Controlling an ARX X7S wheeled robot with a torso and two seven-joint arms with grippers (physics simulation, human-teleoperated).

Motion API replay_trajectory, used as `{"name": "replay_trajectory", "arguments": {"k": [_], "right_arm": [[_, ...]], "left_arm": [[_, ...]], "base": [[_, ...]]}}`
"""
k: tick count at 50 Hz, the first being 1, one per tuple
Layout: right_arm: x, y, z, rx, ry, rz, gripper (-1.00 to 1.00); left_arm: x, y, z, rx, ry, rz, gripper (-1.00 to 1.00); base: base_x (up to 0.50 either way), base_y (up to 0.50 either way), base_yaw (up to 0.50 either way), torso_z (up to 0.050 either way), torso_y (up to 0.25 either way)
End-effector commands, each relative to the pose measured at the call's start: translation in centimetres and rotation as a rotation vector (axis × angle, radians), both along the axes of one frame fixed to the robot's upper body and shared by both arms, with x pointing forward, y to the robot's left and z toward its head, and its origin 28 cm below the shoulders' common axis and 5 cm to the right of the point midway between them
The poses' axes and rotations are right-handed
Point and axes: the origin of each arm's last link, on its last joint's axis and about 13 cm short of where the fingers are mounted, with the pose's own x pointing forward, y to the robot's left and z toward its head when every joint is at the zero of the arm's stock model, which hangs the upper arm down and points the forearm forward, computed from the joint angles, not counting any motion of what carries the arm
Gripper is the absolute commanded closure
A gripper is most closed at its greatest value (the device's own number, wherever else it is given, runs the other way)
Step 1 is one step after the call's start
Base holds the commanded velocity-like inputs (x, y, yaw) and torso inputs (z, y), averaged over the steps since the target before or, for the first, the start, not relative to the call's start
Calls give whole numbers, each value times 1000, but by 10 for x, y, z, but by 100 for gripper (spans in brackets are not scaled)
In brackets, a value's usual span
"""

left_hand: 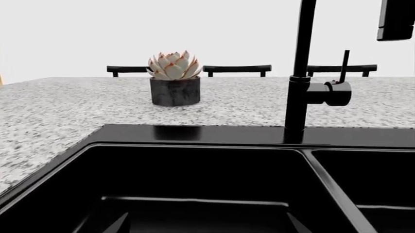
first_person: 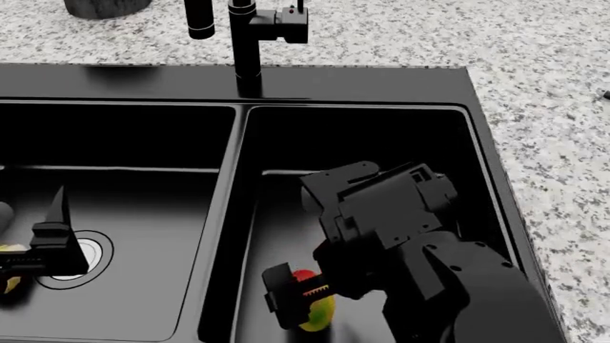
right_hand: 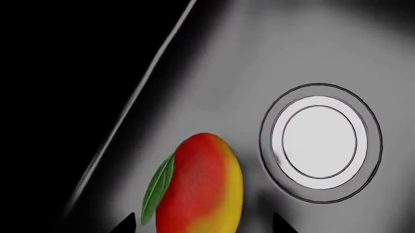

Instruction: Pick the mango from the counter and place it in the sink

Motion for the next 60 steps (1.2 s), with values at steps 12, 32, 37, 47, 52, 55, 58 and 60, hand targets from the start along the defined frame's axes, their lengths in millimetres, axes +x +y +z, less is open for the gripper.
{"name": "replay_trajectory", "arguments": {"k": [12,32,37,47,52,55,58,60], "right_arm": [[5,-8,68,96,-149,3,-100],[-51,-31,98,161,-324,-14,-100],[-67,-37,100,187,-373,-26,-100],[-100,-44,99,242,-479,-33,-100],[-125,-49,98,268,-544,-22,-100],[-140,-51,99,284,-572,-22,-100],[-158,-55,97,302,-612,-25,-100],[-166,-57,95,311,-622,-27,-100]], "left_arm": [[2,-2,5,13,-4,-7,-100],[1,-2,5,13,-5,-7,-100],[0,-3,6,15,-5,-10,-100],[1,-5,7,16,-8,-16,-100],[-1,-4,7,15,-10,-15,-100],[-2,-3,7,14,-10,-12,-100],[-4,-3,7,14,-9,-11,-100],[-4,-3,7,13,-11,-11,-100]], "base": [[0,0,0,0,0],[0,0,0,0,0],[0,0,0,0,0],[0,0,0,0,0],[0,0,0,0,0],[0,0,0,0,0],[0,0,0,0,0],[0,0,0,0,0]]}}
